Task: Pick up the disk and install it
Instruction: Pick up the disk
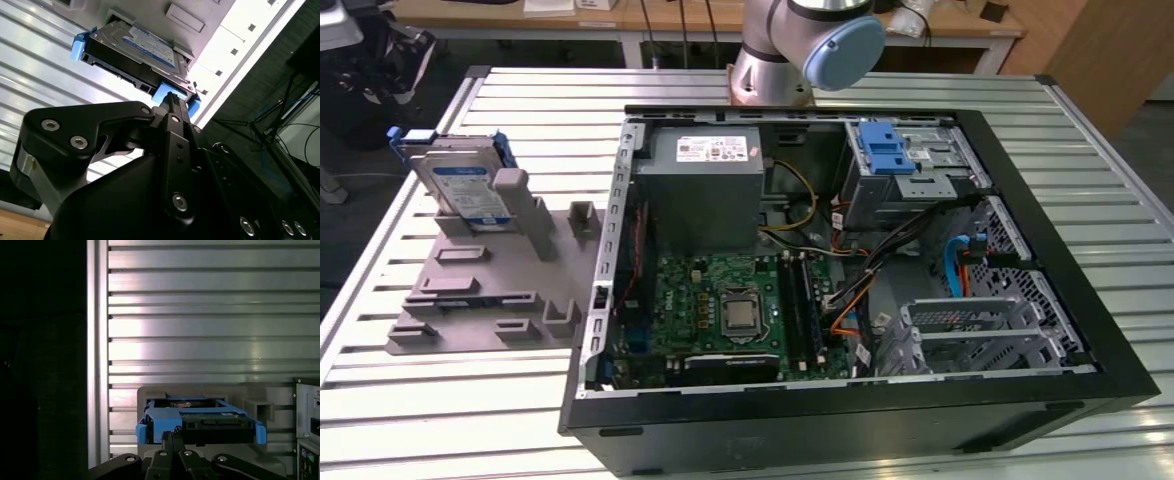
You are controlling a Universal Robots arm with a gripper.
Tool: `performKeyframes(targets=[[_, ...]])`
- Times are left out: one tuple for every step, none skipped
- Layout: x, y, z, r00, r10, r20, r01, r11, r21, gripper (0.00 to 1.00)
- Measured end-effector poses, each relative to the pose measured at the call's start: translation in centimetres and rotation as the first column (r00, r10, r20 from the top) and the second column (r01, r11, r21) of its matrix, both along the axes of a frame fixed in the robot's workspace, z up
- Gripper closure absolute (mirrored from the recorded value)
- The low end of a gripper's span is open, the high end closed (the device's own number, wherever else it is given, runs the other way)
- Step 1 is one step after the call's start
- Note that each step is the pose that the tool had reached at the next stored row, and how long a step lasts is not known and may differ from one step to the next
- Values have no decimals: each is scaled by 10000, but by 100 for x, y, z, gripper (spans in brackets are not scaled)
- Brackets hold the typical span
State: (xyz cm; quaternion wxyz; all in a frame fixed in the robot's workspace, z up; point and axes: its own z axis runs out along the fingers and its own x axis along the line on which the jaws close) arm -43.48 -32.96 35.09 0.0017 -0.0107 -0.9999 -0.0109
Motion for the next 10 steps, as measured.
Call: performKeyframes(targets=[[0,0,0,10000,80,0,-80,10000,0,89],[0,0,0,9999,163,0,-163,9999,0,89],[0,0,0,9997,255,-1,-255,9997,0,89],[0,0,0,9994,340,0,-340,9994,0,89],[0,0,0,9991,425,0,-425,9991,0,89],[0,0,0,9987,510,-1,-510,9987,0,89],[0,0,0,9982,595,0,-595,9982,0,89],[0,0,0,9977,682,0,-682,9977,0,89],[0,0,0,9970,773,0,-773,9970,0,89],[0,0,0,9963,856,0,-856,9963,0,89]])
